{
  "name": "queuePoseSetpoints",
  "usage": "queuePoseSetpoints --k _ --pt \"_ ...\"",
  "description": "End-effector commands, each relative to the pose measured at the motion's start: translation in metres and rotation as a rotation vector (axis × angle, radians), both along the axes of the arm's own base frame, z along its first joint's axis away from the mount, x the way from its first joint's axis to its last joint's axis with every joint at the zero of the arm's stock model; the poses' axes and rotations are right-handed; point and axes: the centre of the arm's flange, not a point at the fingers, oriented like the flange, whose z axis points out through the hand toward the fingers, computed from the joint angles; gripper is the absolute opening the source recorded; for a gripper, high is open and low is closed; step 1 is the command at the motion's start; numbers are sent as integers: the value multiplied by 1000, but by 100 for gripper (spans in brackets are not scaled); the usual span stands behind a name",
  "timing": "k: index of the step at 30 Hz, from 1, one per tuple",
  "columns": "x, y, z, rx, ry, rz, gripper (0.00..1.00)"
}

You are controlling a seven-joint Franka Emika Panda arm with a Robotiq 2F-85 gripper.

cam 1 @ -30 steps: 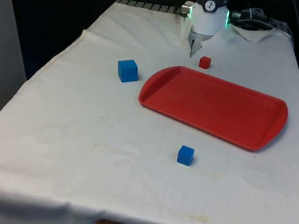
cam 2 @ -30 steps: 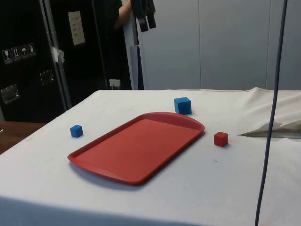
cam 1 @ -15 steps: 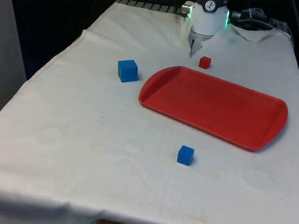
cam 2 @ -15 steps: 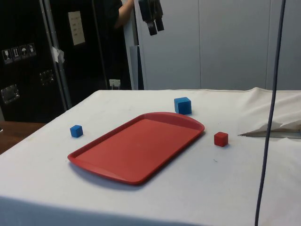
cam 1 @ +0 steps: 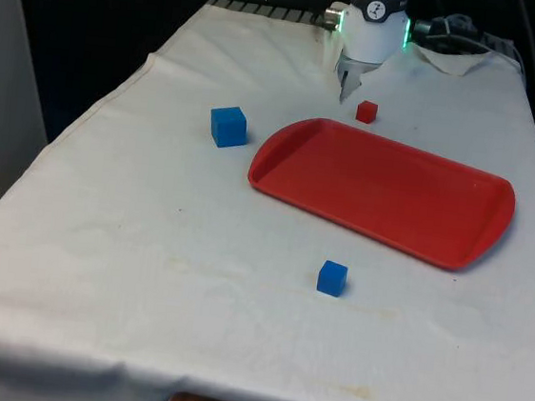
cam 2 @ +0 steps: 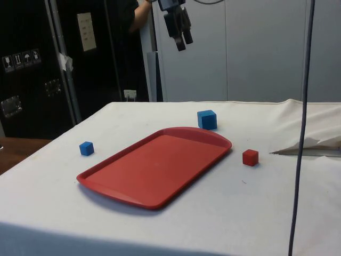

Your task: Pick up the largest block and place it onto the tray.

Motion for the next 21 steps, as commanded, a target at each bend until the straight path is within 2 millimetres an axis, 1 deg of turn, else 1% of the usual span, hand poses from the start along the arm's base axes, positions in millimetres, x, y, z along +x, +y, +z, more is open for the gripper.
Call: queuePoseSetpoints --k 1,5,6,8,9,11,17,21 --pt "0 -1 -7 -4 0 0 100" --pt "0 -2 -20 -15 10 -3 100" --pt "-1 -2 -27 -20 13 -4 100" --pt "-2 -2 -35 -25 19 -5 100" --pt "-2 -2 -32 -26 25 -5 100" --pt "-3 -1 -42 -29 24 -5 100" --pt "-5 -3 -61 -49 39 -6 100" --pt "-6 -6 -67 -58 46 -8 100"
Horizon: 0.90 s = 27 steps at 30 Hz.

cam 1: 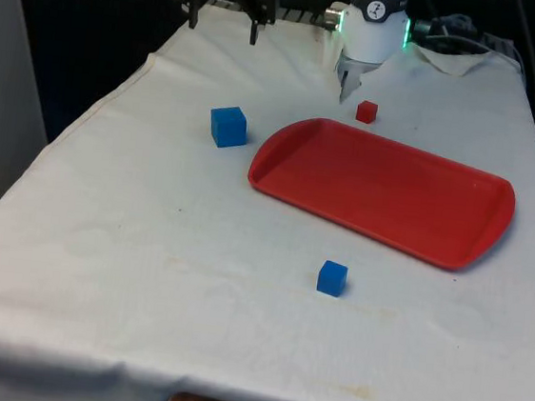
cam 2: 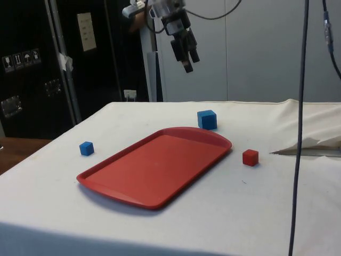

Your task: Pick up the largest block and place it onto the tray.

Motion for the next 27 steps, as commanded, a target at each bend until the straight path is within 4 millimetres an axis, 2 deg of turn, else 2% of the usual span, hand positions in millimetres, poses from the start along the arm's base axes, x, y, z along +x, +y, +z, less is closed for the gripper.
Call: queuePoseSetpoints --k 1,14,16,27 --pt "-1 -3 -3 3 -3 0 100" --pt "-3 -8 -41 33 46 44 100" --pt "-3 -9 -40 29 53 40 100" --pt "-7 -8 -65 32 73 135 100"
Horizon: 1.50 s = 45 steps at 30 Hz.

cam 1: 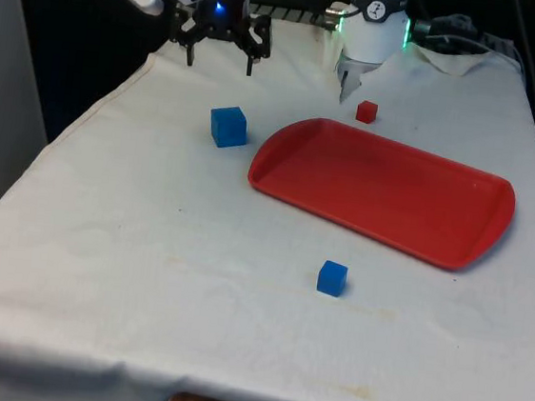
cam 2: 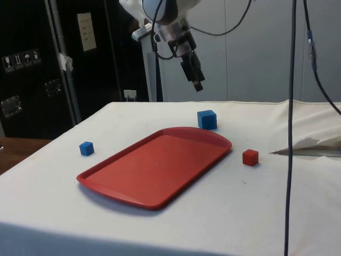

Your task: Pick up the largest block and place it onto the tray.

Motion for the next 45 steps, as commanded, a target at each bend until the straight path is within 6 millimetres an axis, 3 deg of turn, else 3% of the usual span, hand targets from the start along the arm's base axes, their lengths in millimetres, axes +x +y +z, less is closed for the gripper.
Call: queuePoseSetpoints --k 1,28,45 --pt "0 0 -4 0 -6 17 100" --pt "-10 22 -56 29 46 167 100" --pt "-10 21 -84 10 25 199 100"
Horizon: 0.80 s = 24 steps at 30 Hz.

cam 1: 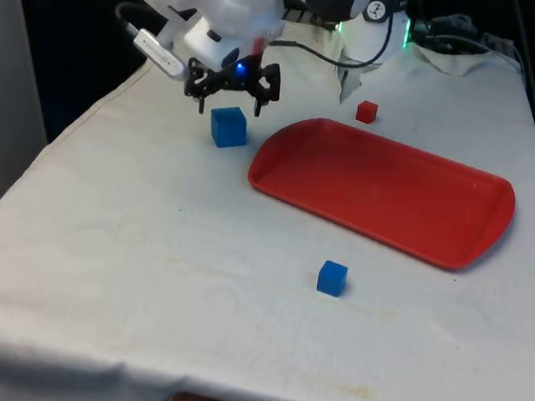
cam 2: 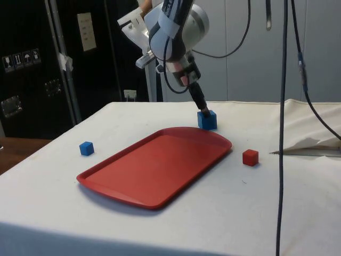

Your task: Pick up the largest block and place it onto the tray.

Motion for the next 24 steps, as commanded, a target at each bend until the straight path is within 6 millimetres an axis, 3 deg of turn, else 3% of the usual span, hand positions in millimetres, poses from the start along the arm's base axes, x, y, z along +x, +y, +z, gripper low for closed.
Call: queuePoseSetpoints --k 1,13,21,24 --pt "0 -2 -3 5 -7 5 100" --pt "-2 -9 -18 5 2 29 100" --pt "-3 -9 -17 0 6 26 100" --pt "-3 -9 -17 -2 9 25 69"
